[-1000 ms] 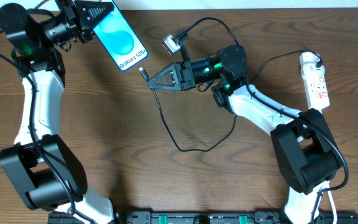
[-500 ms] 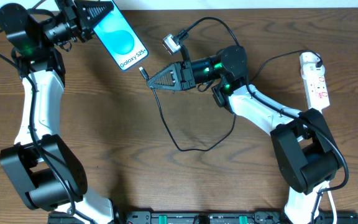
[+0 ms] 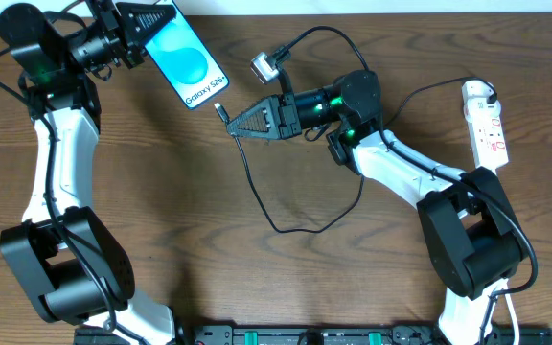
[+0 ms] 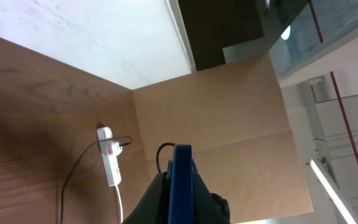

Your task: Plug charger to phone and switch on socket

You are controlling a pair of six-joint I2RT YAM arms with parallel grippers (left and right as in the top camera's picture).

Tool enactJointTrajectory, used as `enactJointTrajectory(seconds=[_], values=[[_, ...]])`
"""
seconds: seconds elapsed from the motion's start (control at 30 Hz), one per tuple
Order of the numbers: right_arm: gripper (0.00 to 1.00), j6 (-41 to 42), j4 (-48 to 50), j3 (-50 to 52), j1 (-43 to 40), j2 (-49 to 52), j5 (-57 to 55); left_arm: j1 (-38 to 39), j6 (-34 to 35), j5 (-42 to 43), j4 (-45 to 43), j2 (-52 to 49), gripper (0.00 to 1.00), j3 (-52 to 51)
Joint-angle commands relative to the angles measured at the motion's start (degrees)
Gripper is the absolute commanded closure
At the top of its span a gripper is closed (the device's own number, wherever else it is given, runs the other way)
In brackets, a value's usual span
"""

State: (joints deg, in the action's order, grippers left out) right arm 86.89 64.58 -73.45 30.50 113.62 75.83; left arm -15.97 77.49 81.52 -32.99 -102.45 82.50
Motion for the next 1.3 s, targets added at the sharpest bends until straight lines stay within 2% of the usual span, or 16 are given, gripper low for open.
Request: enactJointTrajectory(seconds=[0.0, 0.2, 0.57, 0.77, 0.97, 1.27], values=[[0.99, -0.2, 0.4, -0.6, 0.1, 0.0, -0.5, 0.1, -0.8, 0.4, -0.3, -0.1, 0.93, 0.4], [0.99, -0.2, 0.4, -0.6, 0.5, 0.0, -0.5, 0.6, -3.3, 1.9, -0.2, -0.1, 0.93, 0.4], [0.99, -0.4, 0.3, -0.6, 0.7, 0.0, -0.5, 1.3, -3.3, 1.9, -0.2, -0.1, 0.92, 0.4], [0.99, -0.8, -0.5, -0.6, 0.7, 0.0, -0.5, 1.3, 0.0, 1.9, -0.2, -0.1, 0.93, 0.4], [0.99, -1.5, -1.4, -0.6, 0.7, 0.0, -0.7, 1.3, -0.1, 2.5, -0.2, -0.1, 0.92, 0.4], [0.99, -1.4, -1.3, -0.6, 0.7, 0.0, -0.4, 1.2, -3.5, 2.4, -0.3, -0.1, 0.93, 0.4]])
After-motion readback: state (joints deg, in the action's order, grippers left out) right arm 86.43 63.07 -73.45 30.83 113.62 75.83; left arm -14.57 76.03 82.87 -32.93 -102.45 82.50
